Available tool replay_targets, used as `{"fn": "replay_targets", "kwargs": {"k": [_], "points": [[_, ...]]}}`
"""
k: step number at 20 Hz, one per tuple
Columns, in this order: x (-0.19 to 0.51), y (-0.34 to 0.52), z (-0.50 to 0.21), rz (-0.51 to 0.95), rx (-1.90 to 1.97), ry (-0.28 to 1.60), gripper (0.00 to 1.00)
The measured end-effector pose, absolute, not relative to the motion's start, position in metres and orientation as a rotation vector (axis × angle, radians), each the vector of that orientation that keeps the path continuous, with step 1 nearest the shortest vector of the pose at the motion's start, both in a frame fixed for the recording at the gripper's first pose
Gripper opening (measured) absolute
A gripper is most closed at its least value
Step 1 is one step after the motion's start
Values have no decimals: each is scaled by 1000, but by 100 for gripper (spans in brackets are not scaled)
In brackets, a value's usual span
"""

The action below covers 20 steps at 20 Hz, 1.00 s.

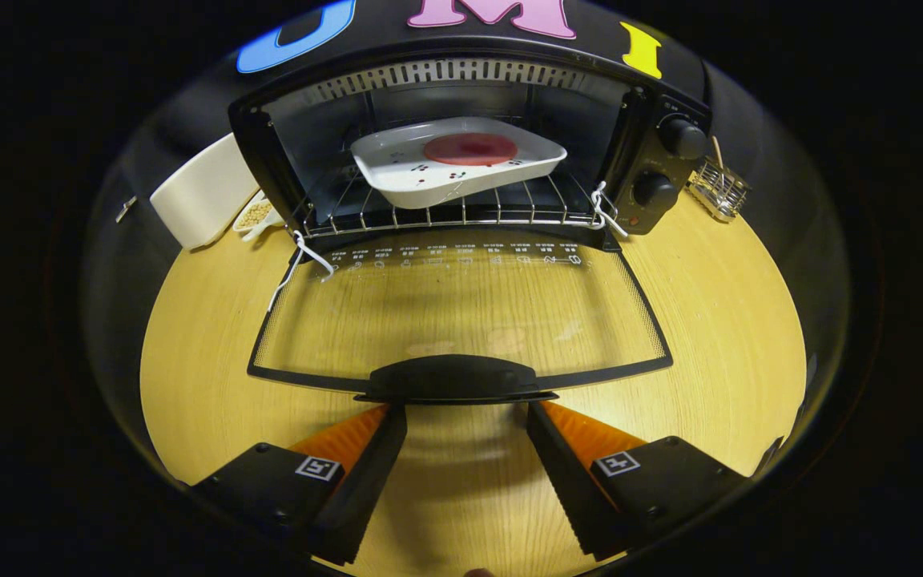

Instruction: Open the toaster oven, put the food inside, and close the toaster oven door.

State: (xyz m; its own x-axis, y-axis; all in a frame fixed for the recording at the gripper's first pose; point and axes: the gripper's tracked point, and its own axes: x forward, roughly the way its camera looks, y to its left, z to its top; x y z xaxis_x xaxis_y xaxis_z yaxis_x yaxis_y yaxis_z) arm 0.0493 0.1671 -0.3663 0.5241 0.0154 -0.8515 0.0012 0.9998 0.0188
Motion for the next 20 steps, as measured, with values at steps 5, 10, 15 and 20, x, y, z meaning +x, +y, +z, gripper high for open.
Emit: {"fn": "replay_targets", "kwargs": {"k": [5,10,15,20], "points": [[48,164,-351,50,26,977,99],[51,163,-308,90,-38,816,99],[80,162,-241,121,-89,615,99],[76,150,-147,150,-71,391,99]]}}
